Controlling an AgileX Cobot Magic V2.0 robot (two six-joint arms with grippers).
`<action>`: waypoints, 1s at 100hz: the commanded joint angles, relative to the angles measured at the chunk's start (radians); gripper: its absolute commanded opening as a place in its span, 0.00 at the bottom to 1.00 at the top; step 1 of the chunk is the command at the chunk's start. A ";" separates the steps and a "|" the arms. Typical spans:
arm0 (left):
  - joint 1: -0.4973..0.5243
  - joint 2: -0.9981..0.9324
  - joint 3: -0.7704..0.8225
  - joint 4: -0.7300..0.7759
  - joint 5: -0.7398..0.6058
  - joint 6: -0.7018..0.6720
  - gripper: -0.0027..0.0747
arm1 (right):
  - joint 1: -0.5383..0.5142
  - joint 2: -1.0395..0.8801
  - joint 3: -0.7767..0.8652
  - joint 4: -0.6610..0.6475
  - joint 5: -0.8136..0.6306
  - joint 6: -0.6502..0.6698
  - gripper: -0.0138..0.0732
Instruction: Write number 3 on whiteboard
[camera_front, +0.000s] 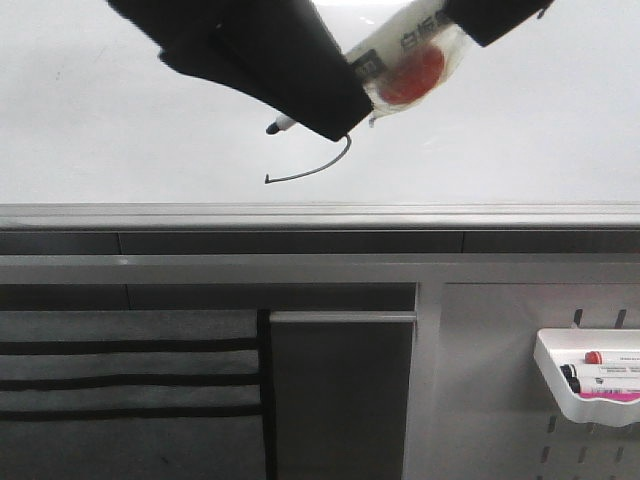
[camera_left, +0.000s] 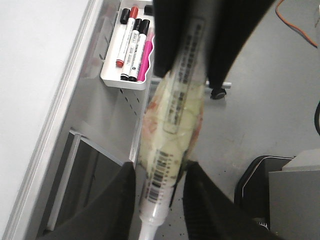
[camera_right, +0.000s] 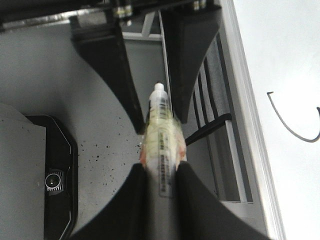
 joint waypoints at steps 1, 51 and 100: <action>-0.008 -0.025 -0.034 -0.037 -0.028 0.002 0.22 | -0.002 -0.022 -0.025 0.070 -0.033 -0.011 0.16; -0.008 -0.025 -0.034 -0.038 -0.025 0.002 0.11 | -0.004 -0.022 -0.025 0.084 -0.037 -0.011 0.47; 0.191 -0.103 0.048 -0.038 -0.178 -0.116 0.11 | -0.370 -0.269 0.002 -0.006 -0.063 0.270 0.57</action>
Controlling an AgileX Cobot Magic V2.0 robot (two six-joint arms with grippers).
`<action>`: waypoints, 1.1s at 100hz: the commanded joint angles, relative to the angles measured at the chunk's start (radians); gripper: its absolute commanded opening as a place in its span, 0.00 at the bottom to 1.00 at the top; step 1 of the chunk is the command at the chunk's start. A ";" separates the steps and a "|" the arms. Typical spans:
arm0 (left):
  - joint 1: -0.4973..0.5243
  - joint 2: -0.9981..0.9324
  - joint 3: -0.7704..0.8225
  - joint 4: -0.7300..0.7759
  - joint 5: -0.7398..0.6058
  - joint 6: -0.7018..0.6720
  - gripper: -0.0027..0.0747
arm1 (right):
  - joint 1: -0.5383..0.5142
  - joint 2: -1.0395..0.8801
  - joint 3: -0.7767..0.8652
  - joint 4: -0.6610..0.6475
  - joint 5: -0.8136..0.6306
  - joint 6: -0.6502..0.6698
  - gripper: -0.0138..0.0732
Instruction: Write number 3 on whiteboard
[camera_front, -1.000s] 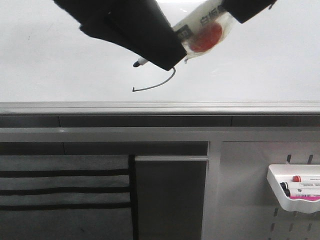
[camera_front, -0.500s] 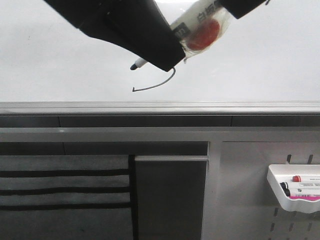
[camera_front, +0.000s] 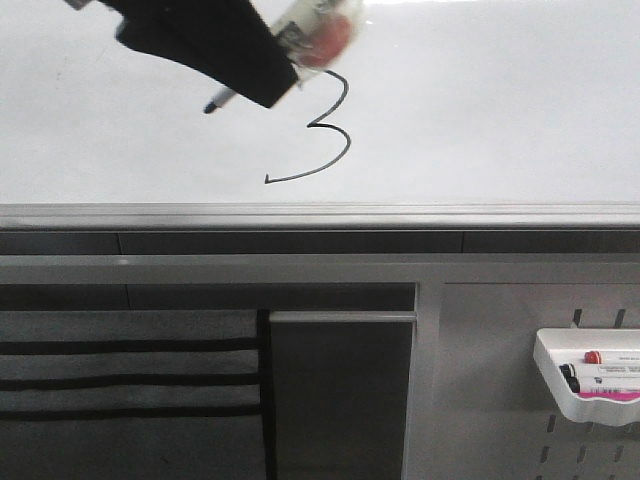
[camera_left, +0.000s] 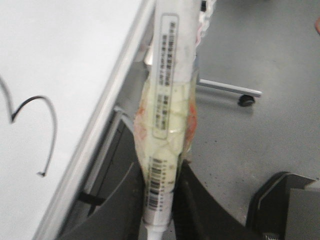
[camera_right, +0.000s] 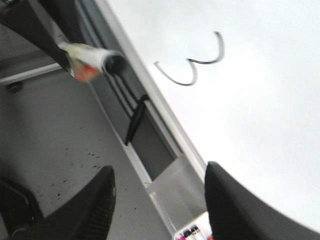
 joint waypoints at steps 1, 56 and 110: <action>0.055 -0.063 0.014 -0.038 -0.130 -0.057 0.11 | -0.075 -0.059 0.000 0.017 -0.047 0.032 0.57; 0.270 -0.008 0.264 -0.185 -0.825 -0.229 0.11 | -0.142 -0.100 0.134 0.036 -0.101 0.032 0.57; 0.270 0.116 0.198 -0.299 -0.859 -0.229 0.12 | -0.142 -0.100 0.134 0.036 -0.101 0.032 0.57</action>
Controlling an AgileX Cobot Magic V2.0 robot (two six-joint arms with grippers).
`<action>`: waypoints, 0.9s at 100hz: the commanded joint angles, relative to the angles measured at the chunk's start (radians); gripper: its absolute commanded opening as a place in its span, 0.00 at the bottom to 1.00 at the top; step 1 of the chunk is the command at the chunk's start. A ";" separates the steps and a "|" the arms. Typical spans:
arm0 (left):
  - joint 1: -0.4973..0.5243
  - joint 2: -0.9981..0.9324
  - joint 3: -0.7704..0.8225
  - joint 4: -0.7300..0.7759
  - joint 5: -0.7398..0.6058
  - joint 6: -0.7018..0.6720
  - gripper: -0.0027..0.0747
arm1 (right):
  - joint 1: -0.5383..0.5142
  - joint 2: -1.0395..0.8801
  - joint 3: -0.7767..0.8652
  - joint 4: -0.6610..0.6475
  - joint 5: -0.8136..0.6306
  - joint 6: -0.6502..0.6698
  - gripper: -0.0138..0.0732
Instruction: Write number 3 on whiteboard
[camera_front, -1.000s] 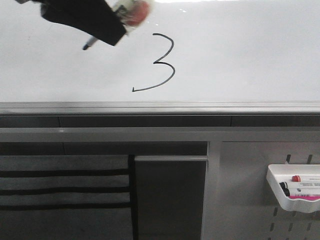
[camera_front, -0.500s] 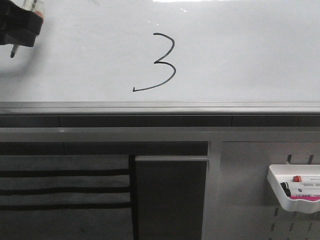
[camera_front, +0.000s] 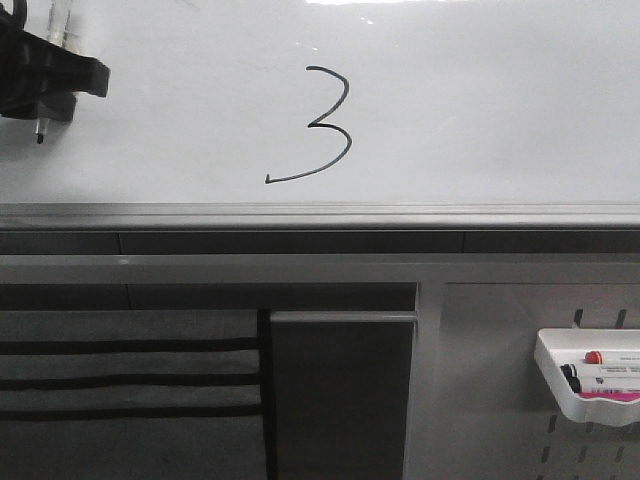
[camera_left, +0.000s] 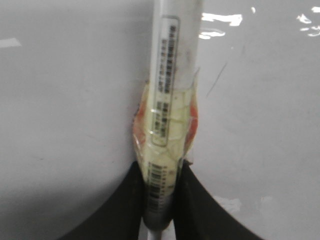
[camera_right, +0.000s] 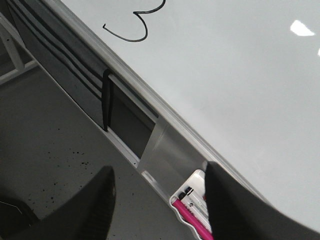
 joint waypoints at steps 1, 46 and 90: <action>0.003 -0.023 -0.043 -0.001 -0.012 -0.011 0.12 | -0.007 -0.008 -0.025 0.034 -0.053 0.001 0.57; 0.061 -0.079 -0.050 -0.005 0.120 -0.002 0.58 | -0.007 -0.035 -0.025 0.023 -0.077 0.159 0.57; 0.332 -0.481 -0.062 0.552 0.845 -0.328 0.58 | -0.023 -0.115 0.084 -0.190 -0.094 0.771 0.52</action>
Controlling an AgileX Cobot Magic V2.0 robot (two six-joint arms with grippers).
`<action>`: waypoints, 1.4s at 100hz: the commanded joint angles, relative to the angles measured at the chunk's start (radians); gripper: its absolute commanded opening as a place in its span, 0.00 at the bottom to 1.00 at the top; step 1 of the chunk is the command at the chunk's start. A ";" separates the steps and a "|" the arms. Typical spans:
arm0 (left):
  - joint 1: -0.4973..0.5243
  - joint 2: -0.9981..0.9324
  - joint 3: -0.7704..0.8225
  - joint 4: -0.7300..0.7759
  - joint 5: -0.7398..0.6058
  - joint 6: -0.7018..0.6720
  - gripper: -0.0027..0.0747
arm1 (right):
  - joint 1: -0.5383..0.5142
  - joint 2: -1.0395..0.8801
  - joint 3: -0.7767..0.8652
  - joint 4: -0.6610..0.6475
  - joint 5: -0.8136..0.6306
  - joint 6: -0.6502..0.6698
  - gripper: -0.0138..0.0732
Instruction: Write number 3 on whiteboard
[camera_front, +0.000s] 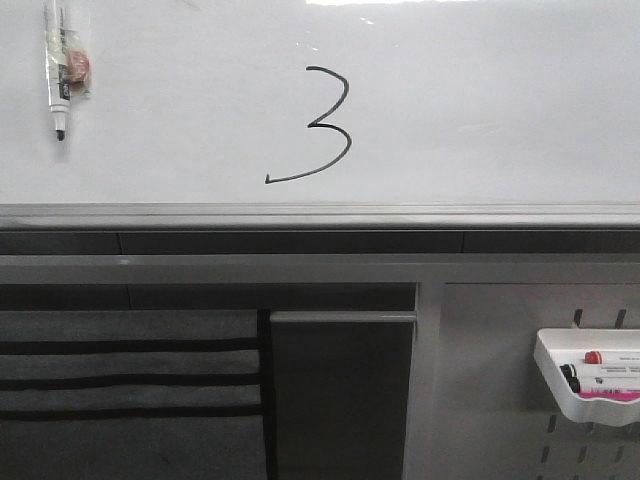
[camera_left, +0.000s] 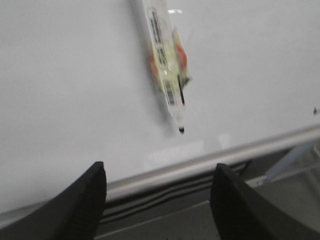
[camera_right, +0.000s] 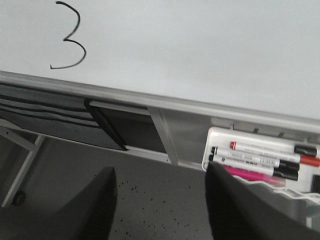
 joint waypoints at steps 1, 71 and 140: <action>0.012 -0.104 -0.043 0.234 0.121 -0.212 0.58 | -0.003 -0.007 0.010 -0.043 -0.064 0.060 0.51; -0.064 -0.586 0.379 0.355 -0.445 -0.457 0.33 | -0.003 -0.370 0.344 -0.201 -0.531 0.081 0.19; -0.064 -0.584 0.399 0.338 -0.576 -0.457 0.01 | -0.003 -0.425 0.376 -0.201 -0.528 0.081 0.08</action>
